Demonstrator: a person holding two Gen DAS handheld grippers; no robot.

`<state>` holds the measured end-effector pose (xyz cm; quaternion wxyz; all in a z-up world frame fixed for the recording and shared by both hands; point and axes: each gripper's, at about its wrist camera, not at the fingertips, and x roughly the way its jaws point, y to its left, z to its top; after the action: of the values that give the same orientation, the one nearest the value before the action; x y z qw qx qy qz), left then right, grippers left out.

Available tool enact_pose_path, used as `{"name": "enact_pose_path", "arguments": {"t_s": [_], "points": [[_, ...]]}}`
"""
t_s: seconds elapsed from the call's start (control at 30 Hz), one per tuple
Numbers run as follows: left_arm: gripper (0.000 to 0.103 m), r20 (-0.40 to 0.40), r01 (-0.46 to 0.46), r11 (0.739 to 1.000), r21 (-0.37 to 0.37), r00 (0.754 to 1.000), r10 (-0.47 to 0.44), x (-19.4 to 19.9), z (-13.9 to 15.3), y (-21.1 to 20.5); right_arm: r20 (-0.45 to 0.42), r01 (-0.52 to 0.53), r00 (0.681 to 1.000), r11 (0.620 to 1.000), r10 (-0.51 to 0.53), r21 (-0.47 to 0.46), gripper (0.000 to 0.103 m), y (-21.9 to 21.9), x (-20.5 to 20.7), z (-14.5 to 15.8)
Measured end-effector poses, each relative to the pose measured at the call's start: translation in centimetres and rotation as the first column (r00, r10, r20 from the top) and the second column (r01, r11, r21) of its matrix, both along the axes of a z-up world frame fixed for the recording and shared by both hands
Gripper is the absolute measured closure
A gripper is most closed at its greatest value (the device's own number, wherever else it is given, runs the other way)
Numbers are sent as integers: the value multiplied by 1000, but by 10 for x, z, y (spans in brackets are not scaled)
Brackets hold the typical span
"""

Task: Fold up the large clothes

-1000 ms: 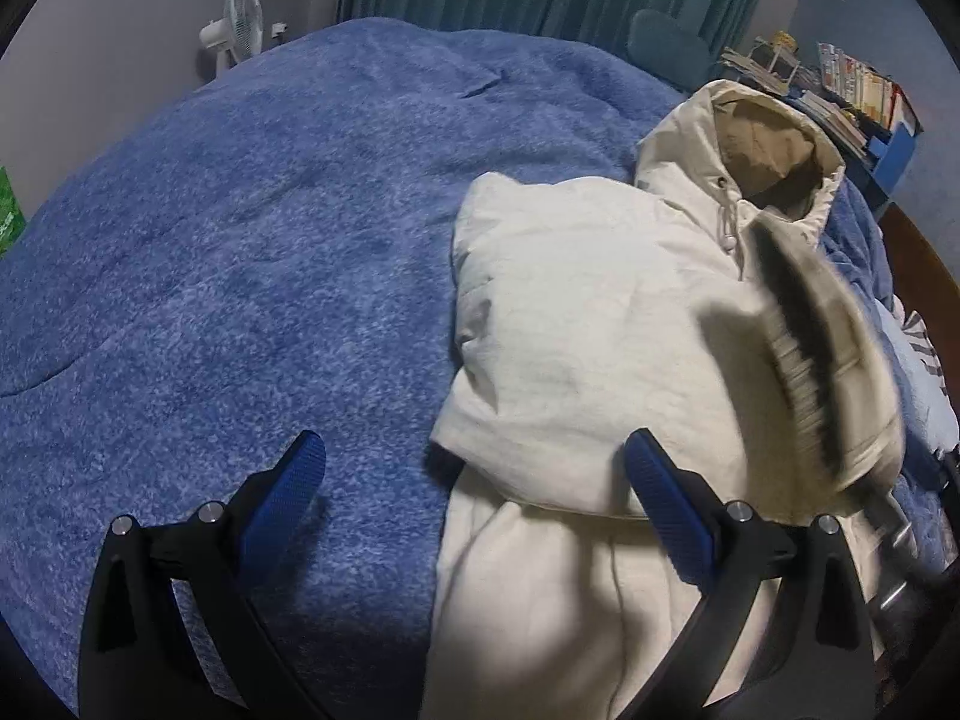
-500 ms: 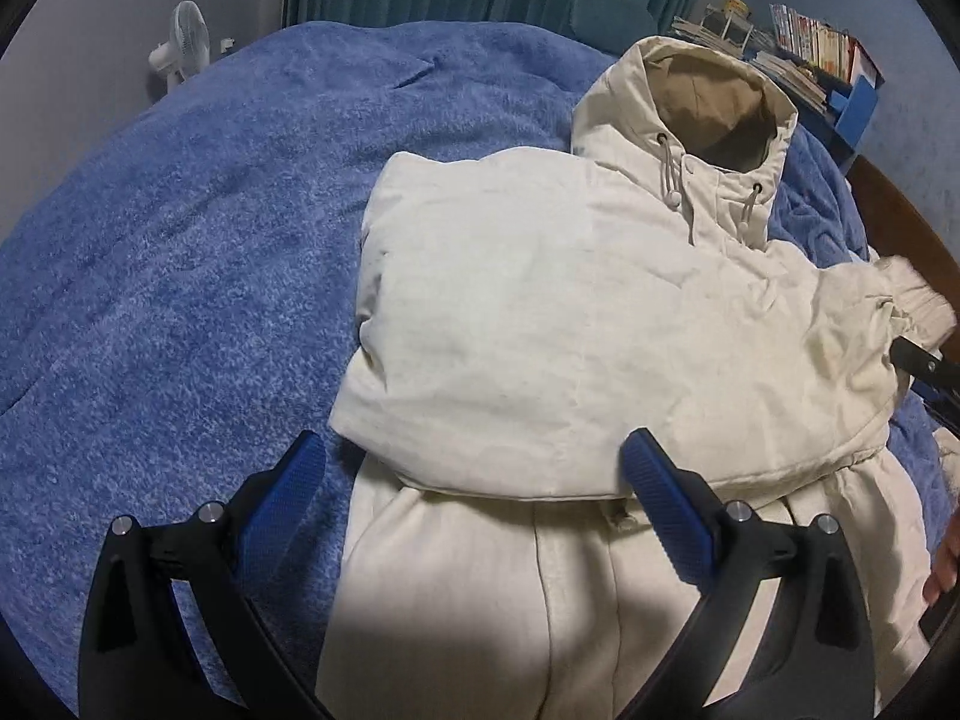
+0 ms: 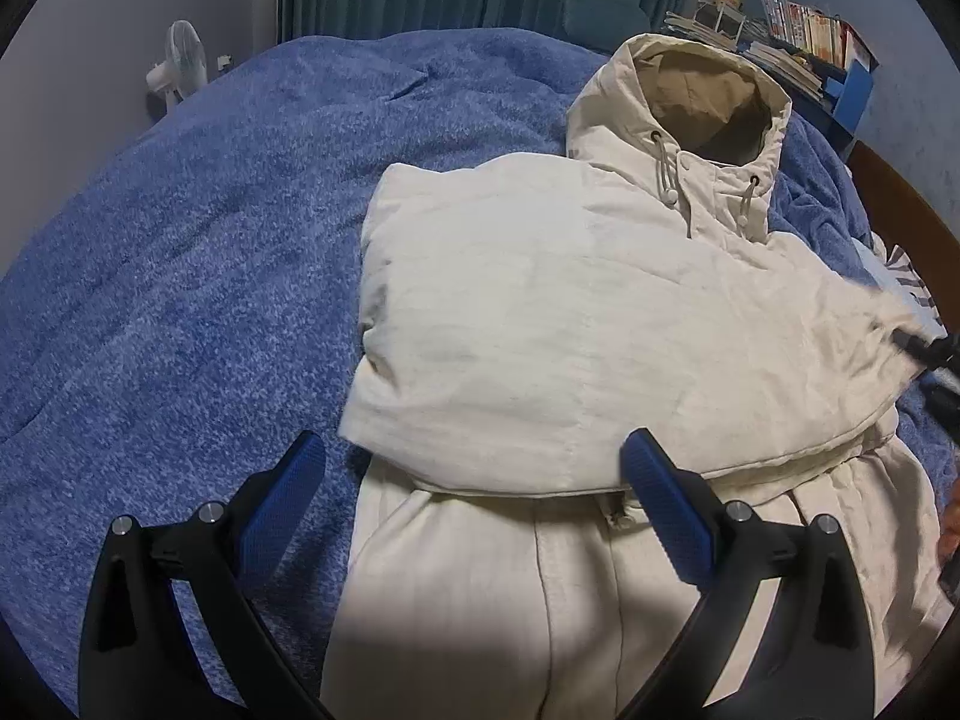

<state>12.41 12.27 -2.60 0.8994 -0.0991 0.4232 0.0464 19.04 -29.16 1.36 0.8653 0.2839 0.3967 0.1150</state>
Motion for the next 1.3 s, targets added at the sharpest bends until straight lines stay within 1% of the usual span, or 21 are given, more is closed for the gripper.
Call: {"name": "enact_pose_path", "arguments": {"t_s": [0.07,0.1,0.13,0.17,0.2,0.27,0.33,0.43,0.5,0.53,0.63,0.77,0.8,0.9,0.97,1.0,1.03,1.1,1.17,1.2,1.3], "points": [[8,3,-4,1000,2,1000,4,-1,1,1,81,49,996,996,-43,-73,84,-4,-8,26],[8,4,-3,1000,3,1000,3,-1,2,1,100,65,993,993,-56,-95,84,-7,-9,32],[8,4,-2,1000,3,1000,2,-1,2,1,122,102,989,984,-84,-148,84,-11,-12,39],[8,2,-3,1000,4,1000,3,-1,1,1,118,116,988,979,-97,-169,84,-14,-12,38],[8,-1,-3,1000,2,1000,3,-1,1,1,97,118,990,976,-102,-183,84,-16,-11,34],[8,-6,-4,1000,2,1000,4,-1,0,1,11,106,994,979,-105,-173,84,-25,-5,14],[8,-8,-5,1000,0,1000,5,0,-1,2,-53,123,990,979,-133,-164,84,-33,-1,-4],[8,-11,-7,1000,-5,1000,7,0,-1,3,-129,125,980,972,-153,-199,81,-34,5,-25],[8,-13,-7,1000,-5,1000,7,0,-2,4,-139,119,979,969,-152,-218,79,-32,4,-30],[8,-15,-7,1000,-4,1000,7,1,-2,4,-141,116,978,961,-155,-252,75,-29,5,-30],[8,-18,-5,1000,0,1000,5,1,-4,2,-145,92,979,941,-146,-324,72,-22,8,-30],[8,-20,-4,1000,2,1000,4,2,-4,2,-161,96,974,938,-158,-334,68,-28,5,-35],[8,-21,-4,1000,1,1000,4,2,-4,2,-163,94,974,933,-159,-346,66,-27,6,-36],[8,-25,-4,1000,0,1000,4,2,-5,2,-161,100,972,925,-168,-367,46,-28,5,-32],[8,-28,-6,1000,-3,1000,6,2,-5,3,-139,113,975,920,-176,-376,44,-29,4,-23],[8,-30,-7,1000,-5,1000,7,2,-6,3,-112,123,978,914,-178,-386,40,-28,3,-16],[8,-31,-7,1000,-6,999,7,2,-6,4,-86,127,981,909,-174,-397,33,-27,3,-10],[8,-32,-7,1000,-5,999,7,3,-7,4,-31,110,990,896,-136,-430,28,-17,3,3],[8,-34,-7,1000,-6,999,7,3,-7,4,-6,72,996,886,-84,-459,28,-6,3,9],[8,-33,-7,1000,-6,999,7,3,-7,4,4,46,999,874,-50,-484,27,4,3,10],[8,-31,-8,1000,-4,999,8,3,-7,4,8,-26,999,858,35,-513,25,26,3,8]]}}
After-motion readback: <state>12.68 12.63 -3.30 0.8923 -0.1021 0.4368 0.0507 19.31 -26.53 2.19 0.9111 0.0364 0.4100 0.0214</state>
